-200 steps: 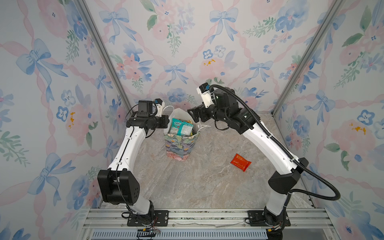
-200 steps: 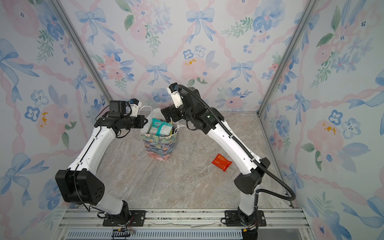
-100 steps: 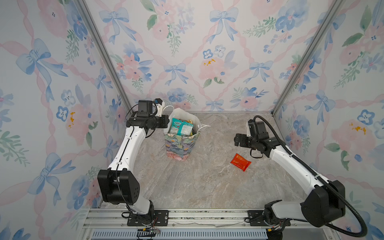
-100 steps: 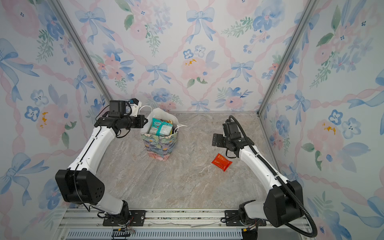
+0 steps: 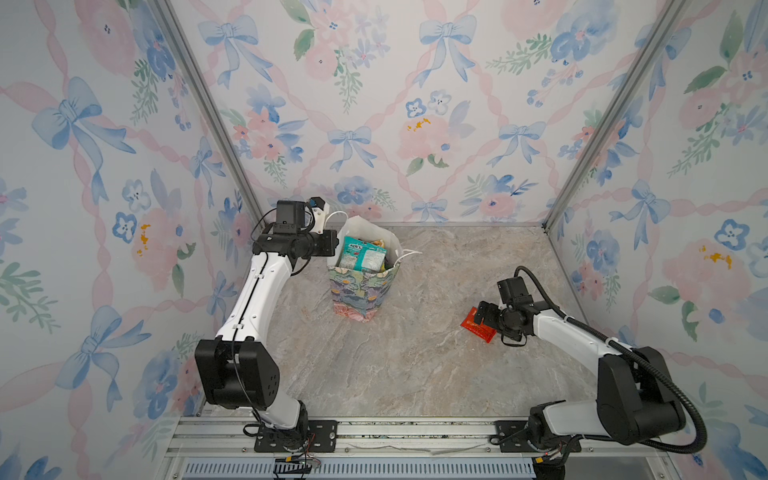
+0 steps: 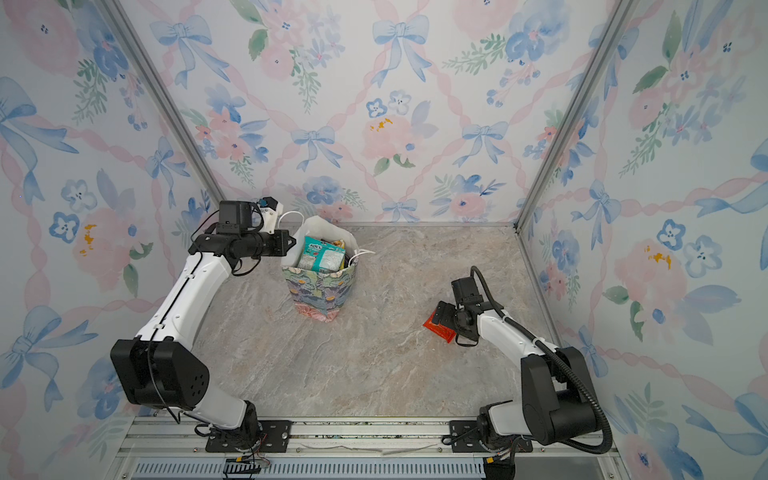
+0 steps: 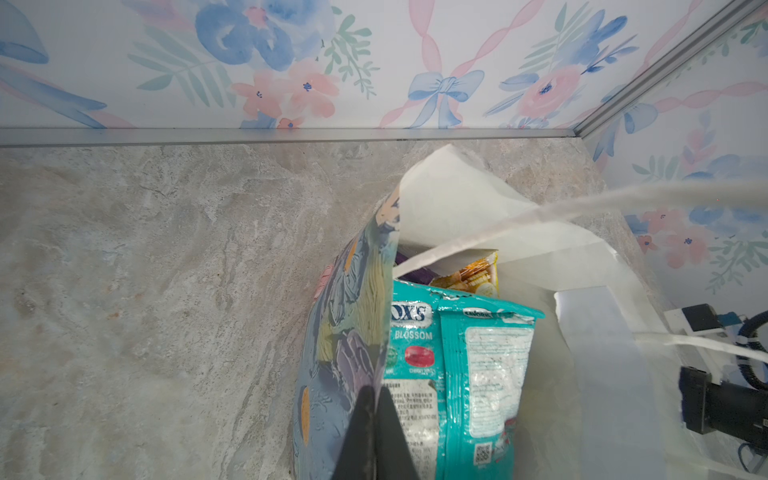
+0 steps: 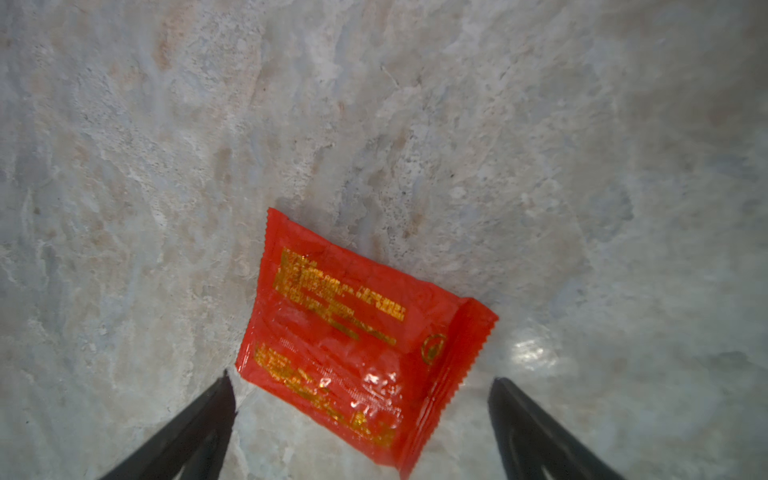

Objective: Place the snacks into the paper bag
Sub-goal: 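Close the right gripper on the red packet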

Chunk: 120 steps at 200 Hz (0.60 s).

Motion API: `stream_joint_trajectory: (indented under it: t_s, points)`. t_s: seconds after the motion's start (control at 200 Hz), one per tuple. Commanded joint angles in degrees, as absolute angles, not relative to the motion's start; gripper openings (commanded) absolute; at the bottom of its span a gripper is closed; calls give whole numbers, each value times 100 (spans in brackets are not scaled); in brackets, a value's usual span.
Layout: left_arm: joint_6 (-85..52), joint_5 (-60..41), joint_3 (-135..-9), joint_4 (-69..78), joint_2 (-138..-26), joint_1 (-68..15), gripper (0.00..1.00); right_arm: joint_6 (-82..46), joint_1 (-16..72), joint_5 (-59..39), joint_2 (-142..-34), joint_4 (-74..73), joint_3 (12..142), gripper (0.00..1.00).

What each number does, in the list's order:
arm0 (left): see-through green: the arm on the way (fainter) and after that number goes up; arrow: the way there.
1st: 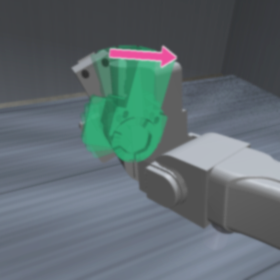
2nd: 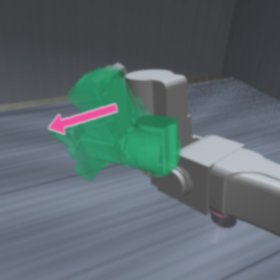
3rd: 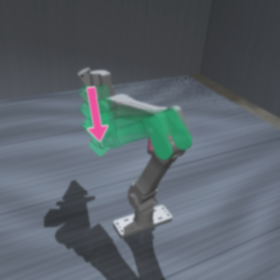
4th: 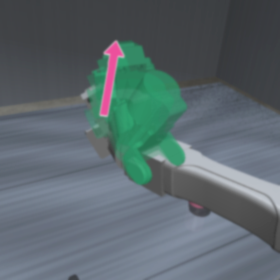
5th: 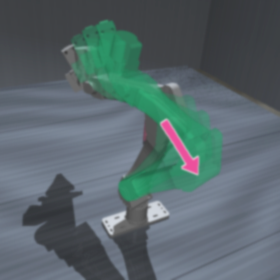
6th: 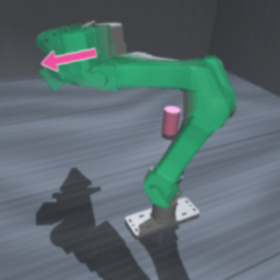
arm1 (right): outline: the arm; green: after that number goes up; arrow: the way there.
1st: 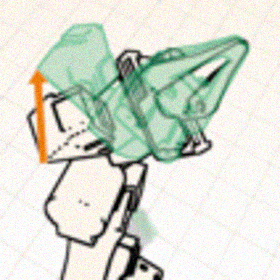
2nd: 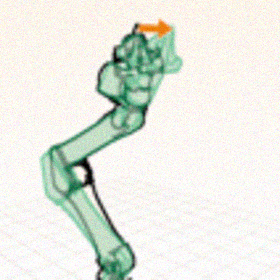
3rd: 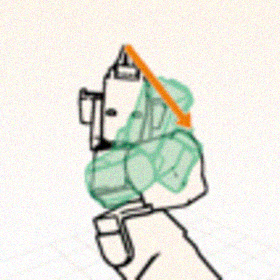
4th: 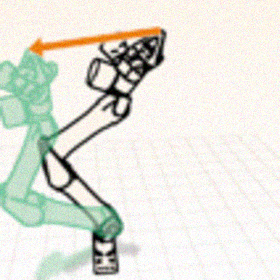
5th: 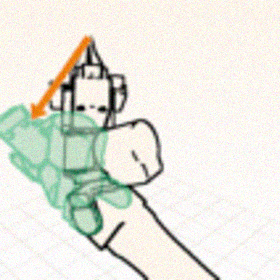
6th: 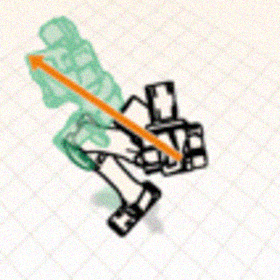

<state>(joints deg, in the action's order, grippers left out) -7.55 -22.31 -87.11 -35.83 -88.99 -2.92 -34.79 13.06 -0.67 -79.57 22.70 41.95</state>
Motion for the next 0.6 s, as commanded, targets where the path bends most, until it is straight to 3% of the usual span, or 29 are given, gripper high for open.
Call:
stream_joint_trajectory:
  t_s: [0.0, 0.285, 0.595]
  points:
    - [-633, -2192, -8613, -3701, -8812, -279, 0, -3839, 1266, -212, -7932, 2035, 3963, 98]
    - [-633, -2215, -8615, -3700, -8783, -276, 0, -3946, 1266, -380, -7980, 1767, 3780, 100]
    - [-634, -2180, -8614, -3698, -8747, -279, 0, -3924, 1268, -449, -8008, 1437, 3611, 92]
